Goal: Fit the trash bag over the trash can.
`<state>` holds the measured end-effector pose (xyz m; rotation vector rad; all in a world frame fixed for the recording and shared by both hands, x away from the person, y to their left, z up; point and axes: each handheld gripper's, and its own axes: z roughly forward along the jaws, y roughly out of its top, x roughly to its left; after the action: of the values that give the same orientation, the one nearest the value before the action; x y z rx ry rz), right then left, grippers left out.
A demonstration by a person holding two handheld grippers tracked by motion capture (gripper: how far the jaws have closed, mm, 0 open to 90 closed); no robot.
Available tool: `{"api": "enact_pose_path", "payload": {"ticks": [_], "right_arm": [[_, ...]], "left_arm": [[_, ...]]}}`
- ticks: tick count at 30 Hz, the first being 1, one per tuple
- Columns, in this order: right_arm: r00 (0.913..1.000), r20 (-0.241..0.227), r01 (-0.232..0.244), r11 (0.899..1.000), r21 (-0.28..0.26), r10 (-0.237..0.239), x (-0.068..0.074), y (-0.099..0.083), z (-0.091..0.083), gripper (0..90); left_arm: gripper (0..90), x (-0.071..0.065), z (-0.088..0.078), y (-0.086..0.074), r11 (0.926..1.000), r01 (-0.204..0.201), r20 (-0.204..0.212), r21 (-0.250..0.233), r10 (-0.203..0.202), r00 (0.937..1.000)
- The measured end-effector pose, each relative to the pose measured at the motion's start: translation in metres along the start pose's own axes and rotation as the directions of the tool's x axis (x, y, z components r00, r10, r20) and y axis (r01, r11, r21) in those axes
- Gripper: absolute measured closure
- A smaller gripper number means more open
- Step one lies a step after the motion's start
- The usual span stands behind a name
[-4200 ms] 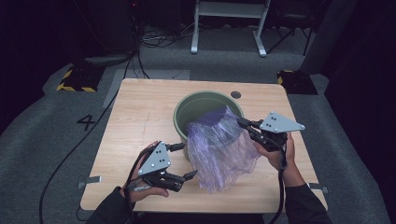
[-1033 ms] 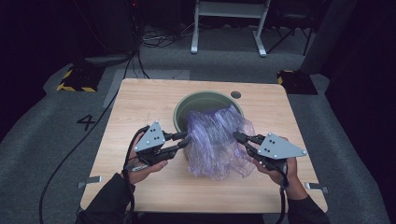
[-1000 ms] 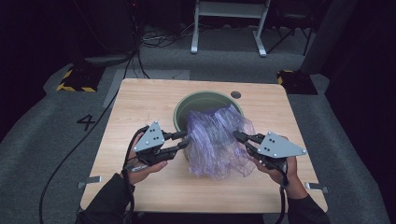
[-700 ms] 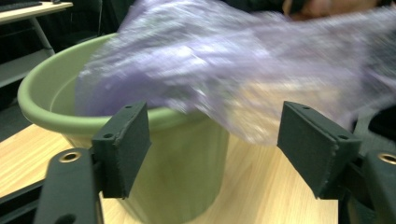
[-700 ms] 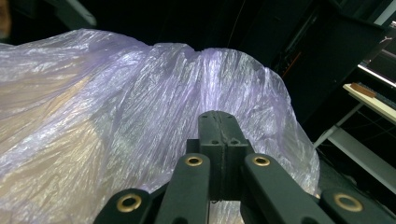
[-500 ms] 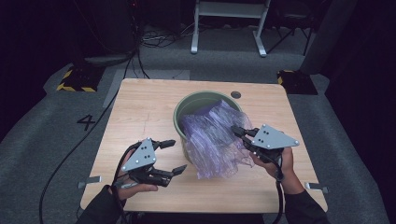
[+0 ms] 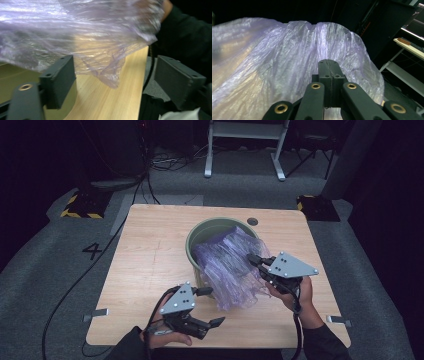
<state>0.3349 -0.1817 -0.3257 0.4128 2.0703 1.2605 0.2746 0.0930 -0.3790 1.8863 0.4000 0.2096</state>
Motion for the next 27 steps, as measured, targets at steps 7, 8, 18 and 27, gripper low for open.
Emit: {"api": "enact_pose_path", "payload": {"ticks": [7,8,18,27], "right_arm": [[1.0,-0.008,-0.001,1.0,-0.001,0.001,0.004,0.0,-0.001,90.0],[1.0,-0.007,-0.002,1.0,-0.002,0.002,0.003,0.0,-0.001,90.0],[0.9997,0.005,-0.024,1.0,0.007,0.024,-0.002,-0.004,-0.005,90.0],[0.9994,0.016,-0.031,0.999,0.004,0.031,-0.003,-0.002,-0.007,90.0]], "left_arm": [[54.9,0.003,0.019,-0.002,0.9975,-0.06,-0.051,0.038,0.062,0.9968],[61.0,0.006,0.018,-0.002,0.9978,-0.059,-0.04,0.03,0.06,0.9974],[89.7,0.017,-0.004,-0.009,0.9932,-0.112,-0.059,0.03,0.114,0.9918],[19.1,0.015,0.002,-0.022,0.9986,0.041,-0.079,0.033,-0.038,0.9962]]}}
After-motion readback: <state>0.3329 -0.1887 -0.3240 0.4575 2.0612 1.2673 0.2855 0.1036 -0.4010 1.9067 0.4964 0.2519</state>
